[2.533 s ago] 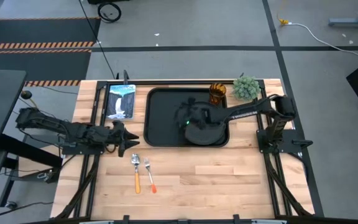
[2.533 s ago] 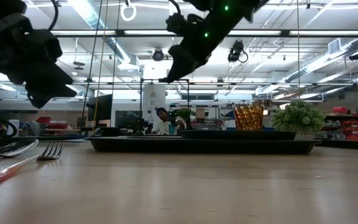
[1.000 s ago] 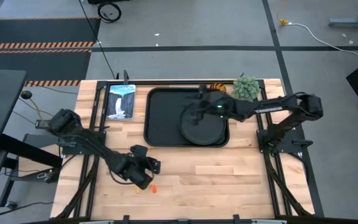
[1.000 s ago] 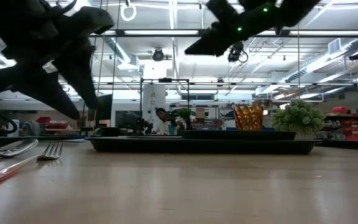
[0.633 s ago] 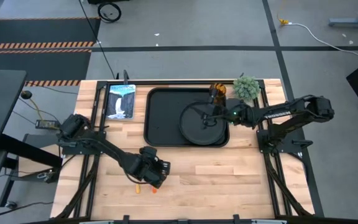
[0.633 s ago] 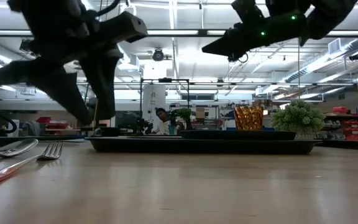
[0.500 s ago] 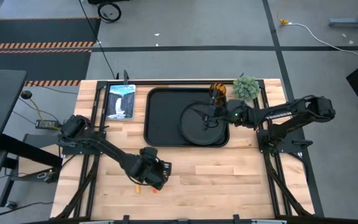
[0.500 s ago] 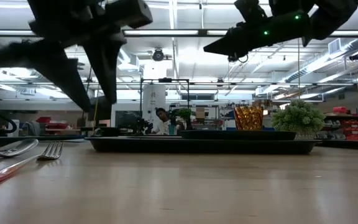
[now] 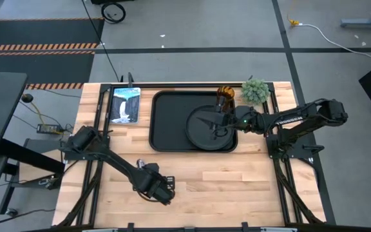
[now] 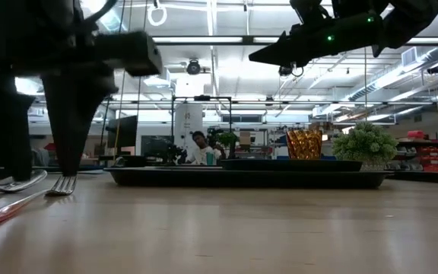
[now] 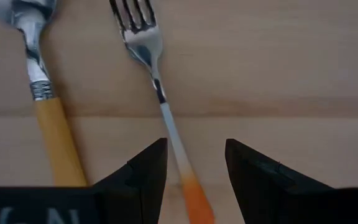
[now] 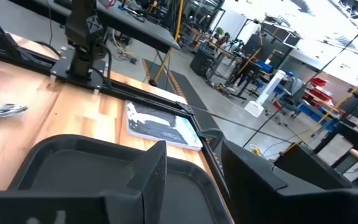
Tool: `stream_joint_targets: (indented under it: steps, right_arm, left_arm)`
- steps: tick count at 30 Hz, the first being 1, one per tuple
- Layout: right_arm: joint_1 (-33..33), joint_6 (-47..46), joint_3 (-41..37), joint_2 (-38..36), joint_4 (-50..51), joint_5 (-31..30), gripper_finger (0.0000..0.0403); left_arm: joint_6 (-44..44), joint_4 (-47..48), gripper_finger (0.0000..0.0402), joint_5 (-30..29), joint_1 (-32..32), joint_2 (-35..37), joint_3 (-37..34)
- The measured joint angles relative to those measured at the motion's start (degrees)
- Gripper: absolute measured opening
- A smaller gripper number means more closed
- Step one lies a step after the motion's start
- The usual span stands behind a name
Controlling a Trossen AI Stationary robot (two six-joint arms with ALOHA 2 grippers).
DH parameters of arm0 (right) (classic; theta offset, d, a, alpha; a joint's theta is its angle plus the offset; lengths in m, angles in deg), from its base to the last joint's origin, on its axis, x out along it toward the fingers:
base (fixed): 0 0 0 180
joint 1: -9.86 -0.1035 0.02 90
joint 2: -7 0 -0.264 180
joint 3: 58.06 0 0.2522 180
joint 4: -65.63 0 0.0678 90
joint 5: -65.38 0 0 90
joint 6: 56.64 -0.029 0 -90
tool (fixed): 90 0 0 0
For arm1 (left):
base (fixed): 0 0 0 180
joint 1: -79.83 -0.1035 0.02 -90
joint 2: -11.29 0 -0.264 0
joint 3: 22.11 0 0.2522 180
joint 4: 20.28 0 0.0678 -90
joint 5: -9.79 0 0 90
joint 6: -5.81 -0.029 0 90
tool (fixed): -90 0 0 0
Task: Pick and place plate/cup/fork/spoon on tray
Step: Put the orange fork on the black serving tray to the left of the black plate
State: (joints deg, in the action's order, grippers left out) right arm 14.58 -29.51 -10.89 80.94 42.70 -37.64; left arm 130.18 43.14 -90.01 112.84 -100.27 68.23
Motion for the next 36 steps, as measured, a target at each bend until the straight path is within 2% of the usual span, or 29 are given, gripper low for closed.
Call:
stream_joint_targets:
  steps: [9, 12, 16, 22, 24, 36]
  right_arm:
    - [-0.01, 0.00, 0.00, 0.04, 0.00, 0.78, 0.0160]
    - [-0.01, 0.00, 0.00, 0.04, -0.06, 0.93, 0.0160]
    - [-0.01, 0.00, 0.00, 0.04, -0.15, 1.01, 0.0160]
    - [-0.01, 0.00, 0.00, 0.06, -0.11, 0.99, 0.0160]
    - [-0.01, 0.00, 0.00, 0.06, -0.11, 0.99, 0.0160]
    - [-0.01, 0.02, 0.00, 0.08, -0.08, 1.00, 0.0160]
  left_arm:
    - [0.94, -0.12, 0.0170, 4.57, -0.43, -3.35, 0.11]
    - [-0.07, -0.29, 0.0157, 4.72, -0.39, -3.37, 0.11]
    - [-2.21, -0.43, 0.0113, 4.80, -0.32, -3.37, 0.07]
    - [-4.00, -0.66, 0.0026, 4.76, -0.01, -3.40, 0.07]
    - [-3.99, -0.55, 0.0012, 4.56, 0.37, -3.40, 0.07]
    - [-5.32, -0.09, 0.0017, 4.58, 1.03, -2.06, -0.17]
